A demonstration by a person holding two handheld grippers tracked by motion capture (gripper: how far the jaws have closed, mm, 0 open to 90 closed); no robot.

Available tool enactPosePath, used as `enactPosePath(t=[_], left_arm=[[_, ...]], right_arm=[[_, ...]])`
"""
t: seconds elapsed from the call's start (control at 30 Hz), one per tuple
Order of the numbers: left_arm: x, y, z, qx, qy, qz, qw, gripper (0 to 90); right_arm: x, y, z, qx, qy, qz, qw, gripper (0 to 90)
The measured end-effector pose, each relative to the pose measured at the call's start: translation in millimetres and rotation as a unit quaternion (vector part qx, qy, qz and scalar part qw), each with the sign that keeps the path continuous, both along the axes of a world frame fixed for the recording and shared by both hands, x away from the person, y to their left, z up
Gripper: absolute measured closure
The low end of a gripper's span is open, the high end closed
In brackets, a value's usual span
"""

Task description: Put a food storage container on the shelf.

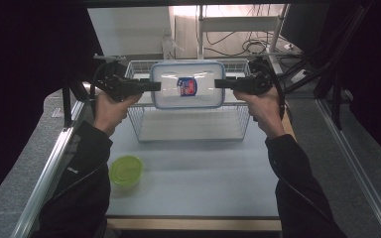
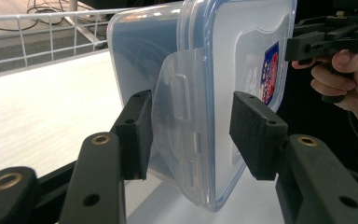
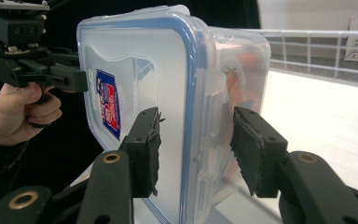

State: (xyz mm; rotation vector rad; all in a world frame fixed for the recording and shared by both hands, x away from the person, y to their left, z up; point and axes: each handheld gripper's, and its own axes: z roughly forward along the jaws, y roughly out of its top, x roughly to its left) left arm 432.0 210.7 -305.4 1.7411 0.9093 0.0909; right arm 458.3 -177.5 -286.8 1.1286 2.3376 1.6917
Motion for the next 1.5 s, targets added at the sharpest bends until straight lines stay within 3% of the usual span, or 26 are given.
enactPosePath(t=[0.27, 0.5, 0.67, 0.87, 0.93, 1.1, 1.27, 1.43, 1.5], left_arm=[[27.3, -1.3, 1.2, -0.011, 0.01, 0.008, 0.9999, 50.5], [36.6, -4.7, -7.0, -0.012, 0.021, 0.016, 0.9996, 50.3], [36.7, -4.3, -10.2, -0.016, 0.01, 0.016, 0.9997, 50.0], [31.9, -8.4, -15.6, 0.003, -0.034, 0.015, 0.9993, 46.0], [31.0, -9.1, -16.1, 0.008, -0.037, 0.017, 0.9991, 45.3], [32.3, -10.6, -17.8, 0.02, -0.04, 0.021, 0.9988, 40.2], [35.2, -9.4, -17.3, 0.021, -0.037, 0.029, 0.9987, 39.4], [36.2, -9.9, -19.4, 0.035, -0.044, 0.045, 0.9974, 34.3], [36.6, -12.2, -21.2, 0.052, -0.046, 0.055, 0.9961, 33.8]], right_arm=[[26.3, -1.3, 0.2, 0.011, 0.011, -0.014, 0.9998, 52.7], [43.5, -3.2, -9.5, 0.02, 0.025, -0.022, 0.9992, 52.0], [45.5, -3.1, -10.0, 0.021, 0.021, -0.023, 0.9993, 51.5], [44.6, -2.9, -13.2, 0.028, 0.007, -0.033, 0.999, 49.7], [43.5, -2.3, -13.4, 0.021, 0.003, -0.037, 0.9991, 49.7], [39.1, 7.4, -15.7, -0.032, -0.017, -0.045, 0.9983, 50.2], [39.0, 7.7, -17.4, -0.027, -0.011, -0.047, 0.9985, 52.4], [37.4, 6.7, -21.0, -0.035, -0.011, -0.047, 0.9982, 53.8], [38.2, 4.6, -23.6, -0.012, -0.003, -0.037, 0.9992, 54.4]])
